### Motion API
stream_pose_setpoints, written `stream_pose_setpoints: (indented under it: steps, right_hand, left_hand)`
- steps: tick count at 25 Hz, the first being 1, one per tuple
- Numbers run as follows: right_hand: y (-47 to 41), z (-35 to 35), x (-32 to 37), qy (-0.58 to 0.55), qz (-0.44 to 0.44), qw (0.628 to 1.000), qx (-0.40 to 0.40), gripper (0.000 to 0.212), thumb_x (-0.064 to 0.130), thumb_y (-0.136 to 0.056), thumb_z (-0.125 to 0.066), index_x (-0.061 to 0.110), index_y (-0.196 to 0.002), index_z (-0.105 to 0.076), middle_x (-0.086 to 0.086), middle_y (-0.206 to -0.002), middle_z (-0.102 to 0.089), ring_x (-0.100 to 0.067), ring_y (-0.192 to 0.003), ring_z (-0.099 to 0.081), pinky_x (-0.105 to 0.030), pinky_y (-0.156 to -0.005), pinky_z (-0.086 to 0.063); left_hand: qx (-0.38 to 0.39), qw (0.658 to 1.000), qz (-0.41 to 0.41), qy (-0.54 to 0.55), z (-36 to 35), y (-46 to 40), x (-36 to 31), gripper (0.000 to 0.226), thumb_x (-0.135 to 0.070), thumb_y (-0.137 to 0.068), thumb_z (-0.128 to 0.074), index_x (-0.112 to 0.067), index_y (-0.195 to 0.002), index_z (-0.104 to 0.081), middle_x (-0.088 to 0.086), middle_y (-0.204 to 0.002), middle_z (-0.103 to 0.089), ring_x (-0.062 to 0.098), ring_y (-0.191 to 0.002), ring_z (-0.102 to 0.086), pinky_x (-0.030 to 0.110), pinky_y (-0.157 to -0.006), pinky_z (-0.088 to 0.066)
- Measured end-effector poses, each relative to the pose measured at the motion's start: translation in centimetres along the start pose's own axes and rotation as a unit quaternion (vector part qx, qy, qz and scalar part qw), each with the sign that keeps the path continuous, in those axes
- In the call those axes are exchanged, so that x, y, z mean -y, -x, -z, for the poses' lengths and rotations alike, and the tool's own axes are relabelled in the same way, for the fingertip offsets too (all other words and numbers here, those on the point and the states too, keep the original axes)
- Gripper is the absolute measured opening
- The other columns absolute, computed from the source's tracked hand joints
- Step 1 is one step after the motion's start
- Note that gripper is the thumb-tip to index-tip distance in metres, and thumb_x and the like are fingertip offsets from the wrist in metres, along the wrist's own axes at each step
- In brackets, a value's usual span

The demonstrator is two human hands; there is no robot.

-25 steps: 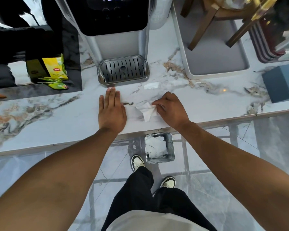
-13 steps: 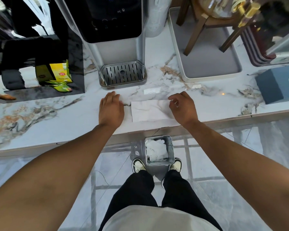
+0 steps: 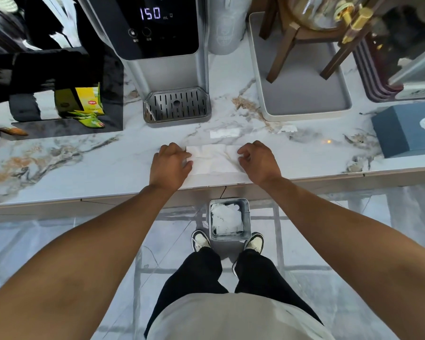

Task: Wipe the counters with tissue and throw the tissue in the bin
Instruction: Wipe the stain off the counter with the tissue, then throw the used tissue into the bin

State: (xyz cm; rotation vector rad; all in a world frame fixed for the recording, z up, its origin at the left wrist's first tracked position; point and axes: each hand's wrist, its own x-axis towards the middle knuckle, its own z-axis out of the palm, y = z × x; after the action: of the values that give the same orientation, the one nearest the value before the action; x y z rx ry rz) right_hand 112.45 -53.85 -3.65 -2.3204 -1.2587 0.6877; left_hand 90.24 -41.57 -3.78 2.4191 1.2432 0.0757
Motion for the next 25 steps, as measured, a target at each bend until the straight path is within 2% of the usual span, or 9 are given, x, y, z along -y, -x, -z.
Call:
stream_pose_setpoints:
  steps: [11, 14, 18, 22, 25]
  right_hand:
    - [0.2, -0.1, -1.0, 0.011, -0.008, 1.000, -0.007, 0.016, 0.011, -0.092, -0.061, 0.013, -0.100, -0.074, -0.009, -0.101, -0.066, -0.025, -0.094, -0.063, -0.025, -0.081, -0.046]
    - [1.0, 0.3, -0.7, 0.009, -0.009, 1.000, -0.010, 0.016, 0.011, -0.091, -0.061, 0.012, -0.099, -0.075, -0.010, -0.101, -0.068, -0.026, -0.093, -0.065, -0.029, -0.083, -0.050]
    - [3.1, 1.0, -0.9, 0.007, 0.003, 1.000, 0.018, 0.017, 0.011, -0.092, -0.061, 0.013, -0.101, -0.075, -0.009, -0.102, -0.068, -0.023, -0.090, -0.066, -0.025, -0.078, -0.049]
    - [5.9, 2.1, -1.5, 0.003, 0.058, 0.997, 0.059, 0.016, 0.011, -0.092, -0.062, 0.012, -0.101, -0.075, -0.009, -0.099, -0.069, -0.023, -0.093, -0.065, -0.031, -0.083, -0.052]
    - [8.1, 2.3, -2.9, -0.014, 0.064, 0.995, 0.075, 0.017, 0.012, -0.091, -0.062, 0.013, -0.100, -0.076, -0.005, -0.095, -0.070, -0.020, -0.090, -0.066, -0.026, -0.078, -0.049]
  left_hand:
    - [0.006, 0.999, -0.003, -0.043, 0.2, 0.0, -0.8, 0.019, -0.018, -0.093, -0.061, -0.010, -0.100, -0.077, 0.012, -0.109, -0.065, 0.034, -0.107, -0.055, 0.042, -0.090, -0.044]
    - [0.010, 1.000, -0.003, -0.029, 0.6, 0.7, -1.1, 0.018, -0.018, -0.092, -0.062, -0.009, -0.099, -0.076, 0.013, -0.110, -0.065, 0.035, -0.107, -0.056, 0.043, -0.091, -0.047]
    - [0.012, 1.000, -0.002, -0.029, 1.4, 3.1, -1.7, 0.019, -0.018, -0.092, -0.061, -0.009, -0.100, -0.077, 0.013, -0.108, -0.065, 0.034, -0.108, -0.056, 0.044, -0.091, -0.049]
    - [0.014, 0.998, 0.028, -0.053, 1.6, 6.7, -3.3, 0.019, -0.016, -0.092, -0.059, -0.012, -0.099, -0.077, 0.014, -0.105, -0.064, 0.035, -0.104, -0.056, 0.046, -0.087, -0.049]
    - [0.011, 0.998, 0.056, -0.038, 0.5, 10.4, -4.6, 0.019, -0.017, -0.092, -0.058, -0.014, -0.095, -0.076, 0.013, -0.103, -0.063, 0.035, -0.100, -0.058, 0.045, -0.083, -0.051]
